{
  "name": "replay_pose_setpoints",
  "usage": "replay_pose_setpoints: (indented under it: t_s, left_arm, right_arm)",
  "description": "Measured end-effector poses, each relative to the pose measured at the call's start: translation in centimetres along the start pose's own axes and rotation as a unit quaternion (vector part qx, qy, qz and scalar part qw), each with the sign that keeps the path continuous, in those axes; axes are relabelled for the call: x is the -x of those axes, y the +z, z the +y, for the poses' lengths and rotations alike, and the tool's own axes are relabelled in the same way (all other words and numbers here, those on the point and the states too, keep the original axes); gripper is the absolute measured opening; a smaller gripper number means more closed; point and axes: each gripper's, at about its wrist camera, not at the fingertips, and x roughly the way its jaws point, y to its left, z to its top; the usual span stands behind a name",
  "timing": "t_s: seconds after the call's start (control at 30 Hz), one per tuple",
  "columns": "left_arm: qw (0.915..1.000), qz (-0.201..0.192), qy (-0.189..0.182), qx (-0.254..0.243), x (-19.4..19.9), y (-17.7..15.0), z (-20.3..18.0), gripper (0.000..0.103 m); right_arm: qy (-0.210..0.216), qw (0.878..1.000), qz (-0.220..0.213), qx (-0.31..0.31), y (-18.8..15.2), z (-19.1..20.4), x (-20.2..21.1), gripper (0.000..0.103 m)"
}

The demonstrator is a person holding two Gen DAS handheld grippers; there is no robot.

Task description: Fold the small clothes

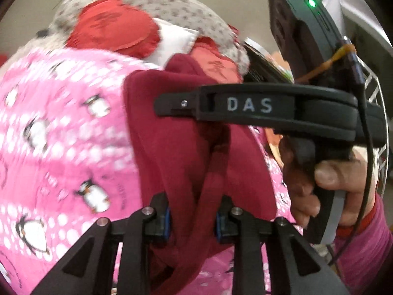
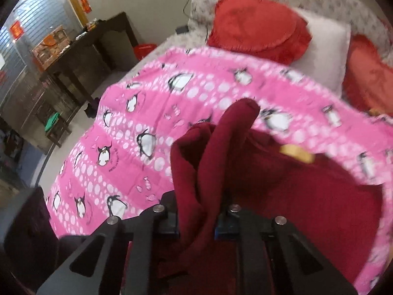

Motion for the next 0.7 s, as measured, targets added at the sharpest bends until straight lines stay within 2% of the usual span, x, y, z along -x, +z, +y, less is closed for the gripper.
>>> replay_pose_setpoints:
  t_s: [0.17, 0.3, 0.4, 0.53, 0.67, 0.7]
  left_arm:
    - [0.9989, 0.017, -0.020, -0.038, -3.8, 2.4, -6.3, 0.026]
    - [0.9972, 0.036, -0.030, -0.059, -7.0, 2.6, -10.5, 0.026]
    - [0.9951, 0.051, -0.019, -0.082, -9.8, 1.9, -13.7, 0.027]
    - [0.9931, 0.063, -0.004, -0.099, -11.4, -0.5, -16.0, 0.030]
    - [0.9940, 0.084, -0.021, -0.066, -12.8, -1.3, -16.0, 0.052]
    - [0.9937, 0.087, -0.032, -0.062, -12.6, -1.2, -16.2, 0.053]
  right_arm:
    - [-0.014, 0.999, -0.032, -0.020, -1.0, -5.2, 4.9, 0.000]
    - [-0.028, 0.997, -0.051, -0.059, -3.2, -10.9, 7.7, 0.000]
    - [-0.039, 0.994, -0.055, -0.081, -4.9, -14.3, 8.1, 0.000]
    - [-0.057, 0.990, -0.046, -0.116, -7.5, -18.5, 6.9, 0.000]
    - [-0.053, 0.984, -0.037, -0.164, -9.7, -21.8, 4.5, 0.000]
    - [-0.049, 0.981, -0.044, -0.181, -10.3, -22.6, 4.3, 0.002]
